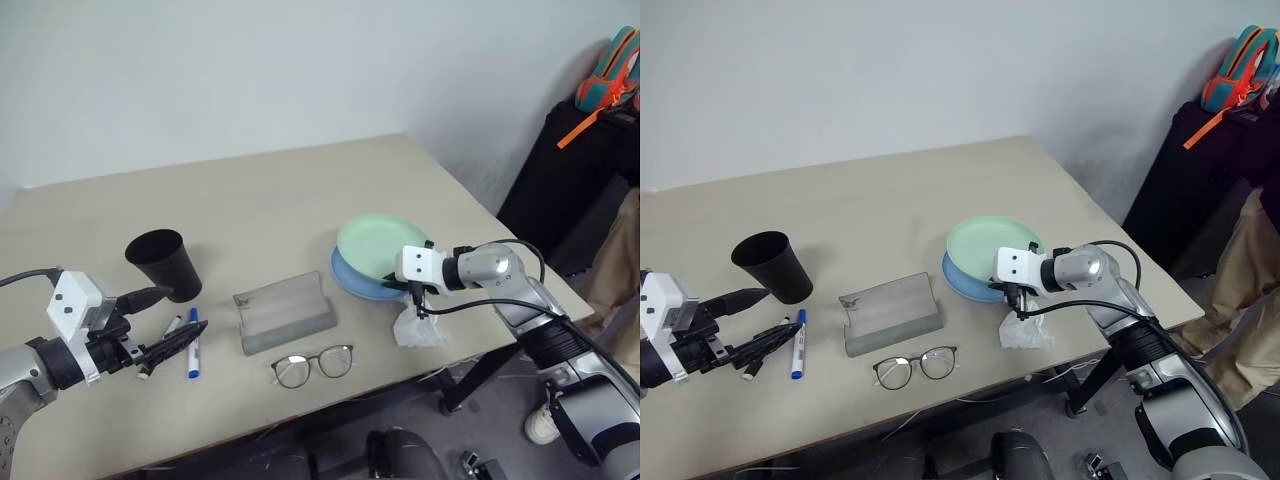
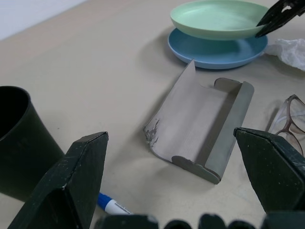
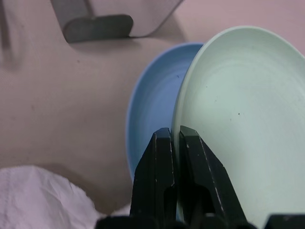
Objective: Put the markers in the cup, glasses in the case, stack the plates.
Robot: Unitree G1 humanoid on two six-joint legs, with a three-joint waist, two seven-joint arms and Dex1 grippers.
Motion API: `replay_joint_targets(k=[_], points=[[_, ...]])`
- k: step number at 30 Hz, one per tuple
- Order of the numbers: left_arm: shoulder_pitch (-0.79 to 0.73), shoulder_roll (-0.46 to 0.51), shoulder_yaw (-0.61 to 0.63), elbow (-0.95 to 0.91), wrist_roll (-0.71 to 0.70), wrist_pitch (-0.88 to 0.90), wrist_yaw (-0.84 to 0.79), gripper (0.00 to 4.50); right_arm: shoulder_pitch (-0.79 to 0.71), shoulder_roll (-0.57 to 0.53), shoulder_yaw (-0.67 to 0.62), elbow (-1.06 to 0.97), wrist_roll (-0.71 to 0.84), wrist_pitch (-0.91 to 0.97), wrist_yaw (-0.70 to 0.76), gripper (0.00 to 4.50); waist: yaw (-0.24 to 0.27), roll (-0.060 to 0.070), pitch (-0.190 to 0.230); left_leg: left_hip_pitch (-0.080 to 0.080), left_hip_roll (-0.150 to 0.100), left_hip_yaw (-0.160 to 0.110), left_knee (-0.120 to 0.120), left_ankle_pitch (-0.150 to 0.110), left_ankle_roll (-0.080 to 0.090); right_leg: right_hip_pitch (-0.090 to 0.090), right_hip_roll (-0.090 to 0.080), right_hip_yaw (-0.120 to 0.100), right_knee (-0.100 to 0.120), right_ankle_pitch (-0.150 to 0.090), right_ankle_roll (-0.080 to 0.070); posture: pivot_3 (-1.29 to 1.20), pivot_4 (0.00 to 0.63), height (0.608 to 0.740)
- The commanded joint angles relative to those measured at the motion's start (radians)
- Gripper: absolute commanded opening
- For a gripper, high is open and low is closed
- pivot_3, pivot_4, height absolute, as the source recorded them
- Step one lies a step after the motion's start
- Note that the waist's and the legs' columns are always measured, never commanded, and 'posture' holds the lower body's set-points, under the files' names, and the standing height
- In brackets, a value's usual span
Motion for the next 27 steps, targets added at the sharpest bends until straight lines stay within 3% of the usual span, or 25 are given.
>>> replay_joint_targets(k=[1,18,21,27], points=[[0.001,-0.001,0.038,-0.031,-0.015,-0.005,0.002,4.50,-0.035,0.013,0.002,-0.007,-0.008,-0.027,0.004,0.03,0.000,0.000,0.000,0.000,0.000,0.000,0.000,0.000,0.000,0.000,0.000,0.000,0.000,0.000,0.000,0.00,0.000,0.738],[0.003,0.002,0.045,-0.022,-0.013,-0.009,0.001,4.50,-0.047,0.018,0.013,0.051,-0.026,-0.057,0.030,0.03,0.000,0.000,0.000,0.000,0.000,-0.001,0.000,0.001,0.001,0.000,0.001,0.000,0.000,0.000,0.000,0.00,0.000,0.738],[0.001,0.003,0.043,-0.020,-0.012,-0.010,0.000,4.50,-0.045,0.019,0.012,0.045,-0.014,-0.045,0.054,0.73,0.000,0.000,0.000,0.000,0.000,-0.001,0.000,0.001,0.001,0.000,0.001,0.000,0.000,0.000,0.000,0.00,0.000,0.738],[0.004,0.004,0.043,-0.022,-0.009,-0.011,0.000,4.50,-0.069,0.016,-0.055,-0.006,0.076,0.051,0.116,2.78,0.000,0.000,0.000,0.000,0.000,-0.001,0.000,0.001,0.002,0.000,0.001,0.000,0.000,0.000,0.000,0.00,0.000,0.738]])
